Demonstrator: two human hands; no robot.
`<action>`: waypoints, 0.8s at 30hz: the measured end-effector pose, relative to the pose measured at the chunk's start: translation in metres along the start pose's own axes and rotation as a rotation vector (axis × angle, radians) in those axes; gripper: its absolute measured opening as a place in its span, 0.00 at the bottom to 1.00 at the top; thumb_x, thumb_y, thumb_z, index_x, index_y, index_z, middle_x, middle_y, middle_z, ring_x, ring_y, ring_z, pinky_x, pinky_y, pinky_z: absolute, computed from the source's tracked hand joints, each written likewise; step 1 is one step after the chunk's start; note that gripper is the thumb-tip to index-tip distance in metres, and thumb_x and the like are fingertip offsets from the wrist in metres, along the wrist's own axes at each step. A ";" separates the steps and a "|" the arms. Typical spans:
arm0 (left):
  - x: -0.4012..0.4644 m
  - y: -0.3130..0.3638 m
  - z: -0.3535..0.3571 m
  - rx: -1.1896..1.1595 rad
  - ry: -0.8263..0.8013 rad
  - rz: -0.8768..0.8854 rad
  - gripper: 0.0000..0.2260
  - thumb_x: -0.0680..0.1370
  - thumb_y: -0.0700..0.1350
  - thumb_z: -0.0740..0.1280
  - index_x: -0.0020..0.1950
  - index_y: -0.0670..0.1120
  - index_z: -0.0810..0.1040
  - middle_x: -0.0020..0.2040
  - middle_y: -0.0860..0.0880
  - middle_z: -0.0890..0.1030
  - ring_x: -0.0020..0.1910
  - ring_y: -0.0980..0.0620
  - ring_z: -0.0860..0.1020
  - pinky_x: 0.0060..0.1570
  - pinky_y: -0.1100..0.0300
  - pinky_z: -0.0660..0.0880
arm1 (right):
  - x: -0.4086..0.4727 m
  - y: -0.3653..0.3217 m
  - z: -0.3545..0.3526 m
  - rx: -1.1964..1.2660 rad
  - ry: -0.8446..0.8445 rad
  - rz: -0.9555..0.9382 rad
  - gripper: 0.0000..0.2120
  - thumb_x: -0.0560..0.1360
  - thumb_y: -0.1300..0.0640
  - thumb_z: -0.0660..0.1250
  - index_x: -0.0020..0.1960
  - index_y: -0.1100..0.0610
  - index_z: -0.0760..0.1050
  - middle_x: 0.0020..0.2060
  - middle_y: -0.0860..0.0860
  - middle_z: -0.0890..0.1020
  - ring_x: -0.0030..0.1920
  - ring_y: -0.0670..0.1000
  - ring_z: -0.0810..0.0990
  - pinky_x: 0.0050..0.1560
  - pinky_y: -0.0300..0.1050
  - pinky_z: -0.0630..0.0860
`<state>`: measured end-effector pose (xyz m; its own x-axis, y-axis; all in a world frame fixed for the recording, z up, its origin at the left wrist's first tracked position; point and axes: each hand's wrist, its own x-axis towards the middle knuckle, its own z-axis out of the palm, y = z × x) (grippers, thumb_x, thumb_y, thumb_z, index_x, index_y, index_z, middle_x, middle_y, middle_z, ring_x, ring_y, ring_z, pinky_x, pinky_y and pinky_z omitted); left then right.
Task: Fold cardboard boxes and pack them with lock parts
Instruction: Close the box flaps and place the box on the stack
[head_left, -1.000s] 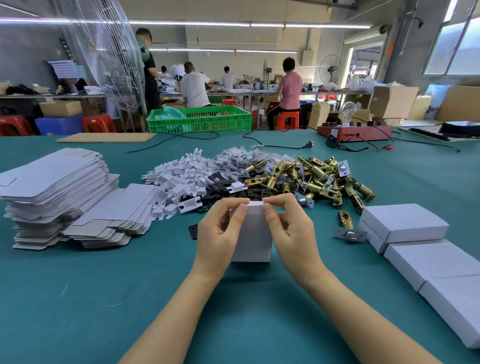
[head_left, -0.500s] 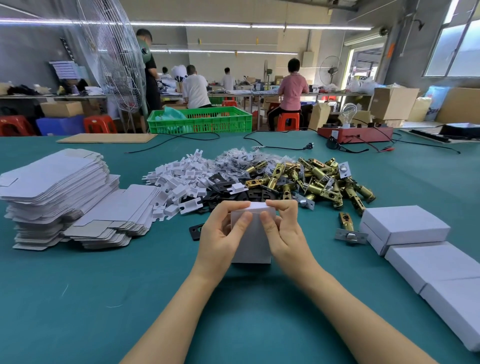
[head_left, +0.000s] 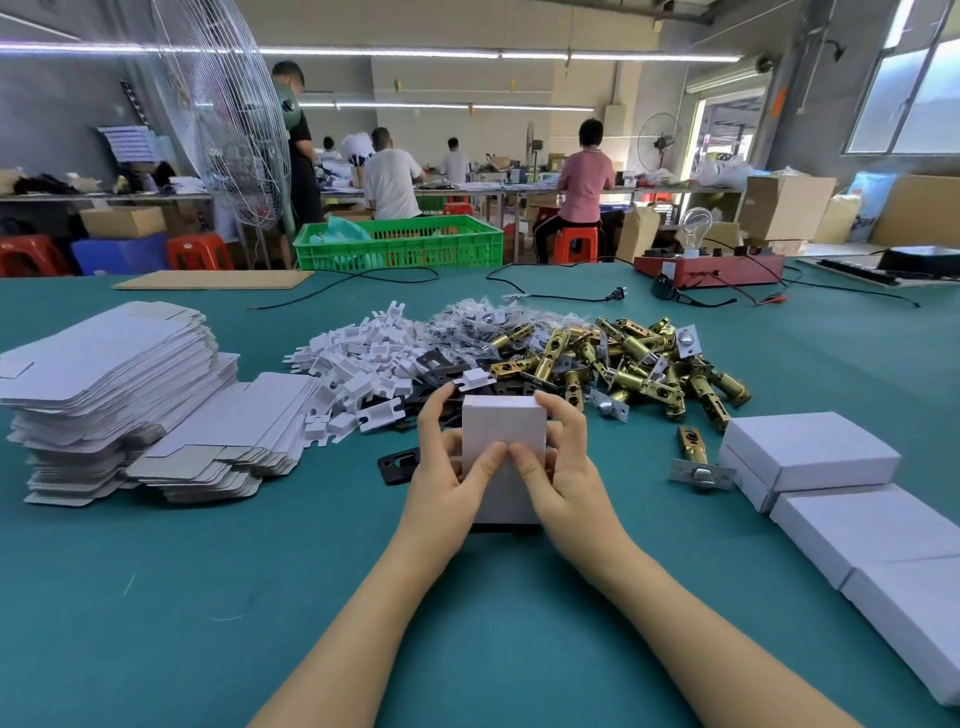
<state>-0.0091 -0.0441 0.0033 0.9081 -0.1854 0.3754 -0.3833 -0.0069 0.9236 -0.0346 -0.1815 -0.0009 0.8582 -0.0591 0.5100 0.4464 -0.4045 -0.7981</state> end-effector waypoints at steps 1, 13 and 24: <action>0.002 -0.001 -0.001 0.008 -0.018 -0.067 0.27 0.78 0.47 0.68 0.71 0.62 0.58 0.56 0.49 0.80 0.51 0.55 0.81 0.52 0.57 0.79 | 0.001 0.001 0.000 0.009 -0.016 0.039 0.22 0.80 0.52 0.61 0.66 0.34 0.55 0.52 0.45 0.78 0.48 0.48 0.80 0.43 0.40 0.78; 0.011 -0.006 -0.008 -0.044 0.015 -0.298 0.10 0.79 0.45 0.67 0.59 0.54 0.77 0.44 0.47 0.82 0.36 0.56 0.81 0.34 0.61 0.77 | 0.011 0.005 -0.010 0.055 -0.054 0.384 0.41 0.66 0.38 0.73 0.73 0.47 0.58 0.59 0.48 0.74 0.57 0.47 0.77 0.59 0.46 0.76; 0.011 -0.007 -0.005 0.068 -0.129 -0.282 0.03 0.78 0.49 0.69 0.49 0.52 0.82 0.41 0.48 0.81 0.37 0.53 0.77 0.31 0.64 0.73 | -0.001 -0.012 -0.022 -0.655 -0.258 0.117 0.47 0.60 0.31 0.71 0.72 0.48 0.58 0.56 0.51 0.66 0.61 0.55 0.64 0.63 0.46 0.65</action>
<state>0.0042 -0.0411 0.0011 0.9531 -0.2896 0.0883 -0.1337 -0.1409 0.9809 -0.0465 -0.1966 0.0145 0.9598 0.0494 0.2763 0.1732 -0.8787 -0.4448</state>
